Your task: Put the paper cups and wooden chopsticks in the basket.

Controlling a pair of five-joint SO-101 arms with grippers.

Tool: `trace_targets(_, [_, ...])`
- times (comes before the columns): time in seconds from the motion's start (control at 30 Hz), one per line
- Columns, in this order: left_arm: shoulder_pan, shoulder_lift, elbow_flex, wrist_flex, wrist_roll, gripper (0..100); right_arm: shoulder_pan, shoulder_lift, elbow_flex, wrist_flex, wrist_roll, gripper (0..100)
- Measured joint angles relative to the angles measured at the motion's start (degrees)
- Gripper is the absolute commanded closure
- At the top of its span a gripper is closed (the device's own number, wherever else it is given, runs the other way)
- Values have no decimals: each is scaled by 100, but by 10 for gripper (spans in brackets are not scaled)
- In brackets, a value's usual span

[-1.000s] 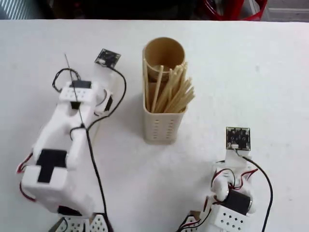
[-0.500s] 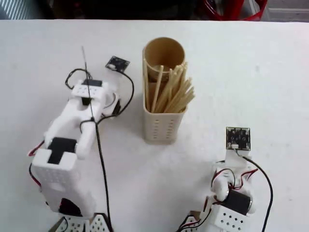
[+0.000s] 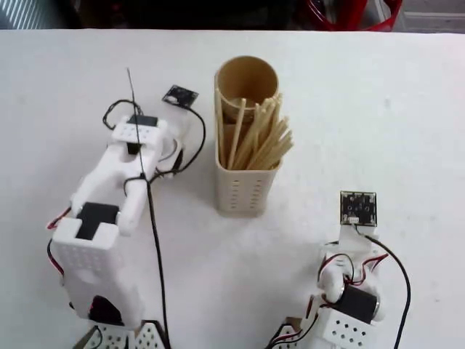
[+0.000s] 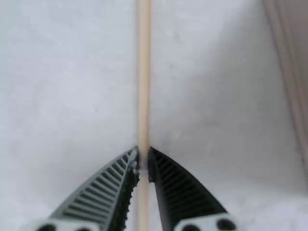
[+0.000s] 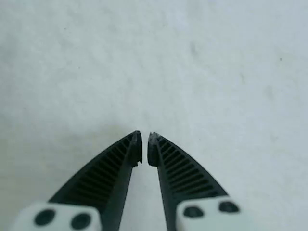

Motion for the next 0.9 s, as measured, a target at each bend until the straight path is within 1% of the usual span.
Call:
trace_targets(0.07, [-9, -167, 53, 26, 0, 977, 0, 0, 0, 0, 0, 963])
trace_targets(0.17, [-9, -967, 369, 26, 9, 978, 0, 0, 0, 0, 0, 963])
trace_targets(0.3, [70, -2646, 976, -70, 9, 978, 0, 0, 0, 0, 0, 963])
trace_targets(0.43, [484, -4387, 1046, -141, 0, 978, 0, 0, 0, 0, 0, 963])
trace_targets(0.53, [958, -5371, 932, -141, 0, 978, 0, 0, 0, 0, 0, 963])
trace_targets(0.6, [1371, -5697, 659, -141, 0, 978, 0, 0, 0, 0, 0, 963])
trace_targets(0.8, [2637, -5864, -273, -202, -53, 978, 0, 0, 0, 0, 0, 963])
trace_targets(0.9, [3182, -5864, -413, -589, -563, 979, 0, 0, 0, 0, 0, 963])
